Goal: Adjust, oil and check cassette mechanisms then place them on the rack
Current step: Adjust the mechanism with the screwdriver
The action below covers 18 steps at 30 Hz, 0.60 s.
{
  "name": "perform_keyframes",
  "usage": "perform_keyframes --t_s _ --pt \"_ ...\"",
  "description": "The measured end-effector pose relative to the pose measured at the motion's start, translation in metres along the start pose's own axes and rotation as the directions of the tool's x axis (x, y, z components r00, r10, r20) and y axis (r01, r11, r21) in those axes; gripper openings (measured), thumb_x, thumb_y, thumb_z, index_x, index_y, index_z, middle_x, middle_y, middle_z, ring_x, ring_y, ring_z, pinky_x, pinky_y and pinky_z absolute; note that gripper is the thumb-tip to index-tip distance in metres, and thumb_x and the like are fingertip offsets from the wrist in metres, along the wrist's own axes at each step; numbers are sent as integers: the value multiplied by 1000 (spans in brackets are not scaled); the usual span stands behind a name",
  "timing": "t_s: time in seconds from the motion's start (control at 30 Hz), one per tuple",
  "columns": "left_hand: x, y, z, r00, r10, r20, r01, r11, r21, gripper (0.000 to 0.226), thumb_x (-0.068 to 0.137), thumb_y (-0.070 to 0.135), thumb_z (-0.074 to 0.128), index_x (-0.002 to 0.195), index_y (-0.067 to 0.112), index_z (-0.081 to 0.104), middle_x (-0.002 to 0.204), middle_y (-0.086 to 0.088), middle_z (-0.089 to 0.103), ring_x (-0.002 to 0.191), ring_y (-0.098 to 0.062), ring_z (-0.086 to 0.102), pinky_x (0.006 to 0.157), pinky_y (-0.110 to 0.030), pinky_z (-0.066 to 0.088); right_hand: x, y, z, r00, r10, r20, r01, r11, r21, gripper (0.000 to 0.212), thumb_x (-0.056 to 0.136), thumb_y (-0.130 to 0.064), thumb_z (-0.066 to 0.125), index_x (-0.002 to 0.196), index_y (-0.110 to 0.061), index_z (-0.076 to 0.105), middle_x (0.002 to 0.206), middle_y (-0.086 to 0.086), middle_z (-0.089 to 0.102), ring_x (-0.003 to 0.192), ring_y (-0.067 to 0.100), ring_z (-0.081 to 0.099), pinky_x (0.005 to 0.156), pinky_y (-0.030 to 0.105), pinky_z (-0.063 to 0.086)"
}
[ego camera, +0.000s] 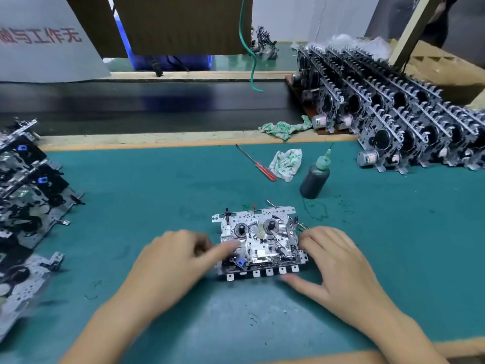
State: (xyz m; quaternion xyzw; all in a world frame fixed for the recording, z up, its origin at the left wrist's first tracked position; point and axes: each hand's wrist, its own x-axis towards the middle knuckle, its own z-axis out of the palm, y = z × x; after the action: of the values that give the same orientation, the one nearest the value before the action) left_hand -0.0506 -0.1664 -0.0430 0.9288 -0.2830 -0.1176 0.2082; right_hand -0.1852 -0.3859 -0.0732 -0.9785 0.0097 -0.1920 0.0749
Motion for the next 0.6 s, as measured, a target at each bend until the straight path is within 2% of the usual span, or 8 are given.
perform_keyframes --t_s 0.07,0.17,0.23,0.3,0.4,0.5,0.6 --pt "-15 7 11 998 56 -19 -55 997 50 79 47 99 22 62 28 53 57 19 57 54 -4 51 49 -19 33 2 -2 1 1000 -10 -17 10 1000 -15 54 80 -60 48 78 -9 64 84 0 62 78 23 61 83 26 35" --pt "-22 14 25 988 92 -124 -92 996 9 51 45 94 39 59 46 47 44 6 46 46 -10 45 47 -22 33 5 -2 1 998 -19 -52 18 1000 -22 53 80 -59 49 73 -8 64 80 0 64 72 23 61 80 27 37" --pt "-22 17 32 971 120 -207 -120 993 10 50 48 87 48 47 39 34 37 4 29 41 -14 45 42 -25 28 4 -2 3 998 -24 -64 22 999 -40 53 81 -58 49 71 -8 65 81 0 65 72 23 61 80 27 37" --pt "-20 18 37 940 146 -307 -137 989 51 52 51 81 50 49 37 21 36 4 21 37 -20 48 39 -22 23 4 -2 4 998 -21 -63 18 999 -42 52 81 -57 49 70 -9 65 82 -1 65 74 23 62 80 27 37" --pt "-18 17 43 902 205 -379 -181 979 99 53 56 75 50 50 27 30 35 1 36 32 -23 46 37 -20 25 2 -1 6 997 -23 -67 23 1000 -1 51 76 -58 54 68 -9 63 81 0 64 74 24 59 80 26 36" --pt "-14 13 44 876 237 -421 -197 971 137 58 60 73 51 45 19 35 35 1 38 30 -22 43 36 -21 25 0 0 8 997 -40 -64 43 997 56 54 70 -63 59 66 -9 59 78 0 60 74 22 54 81 23 34" --pt "-14 10 43 862 298 -410 -259 954 149 62 59 78 51 52 21 27 36 2 37 31 -20 43 37 -20 24 -1 1 11 995 -43 -90 49 997 66 53 72 -62 58 63 -10 57 78 -1 59 78 19 48 81 22 33"
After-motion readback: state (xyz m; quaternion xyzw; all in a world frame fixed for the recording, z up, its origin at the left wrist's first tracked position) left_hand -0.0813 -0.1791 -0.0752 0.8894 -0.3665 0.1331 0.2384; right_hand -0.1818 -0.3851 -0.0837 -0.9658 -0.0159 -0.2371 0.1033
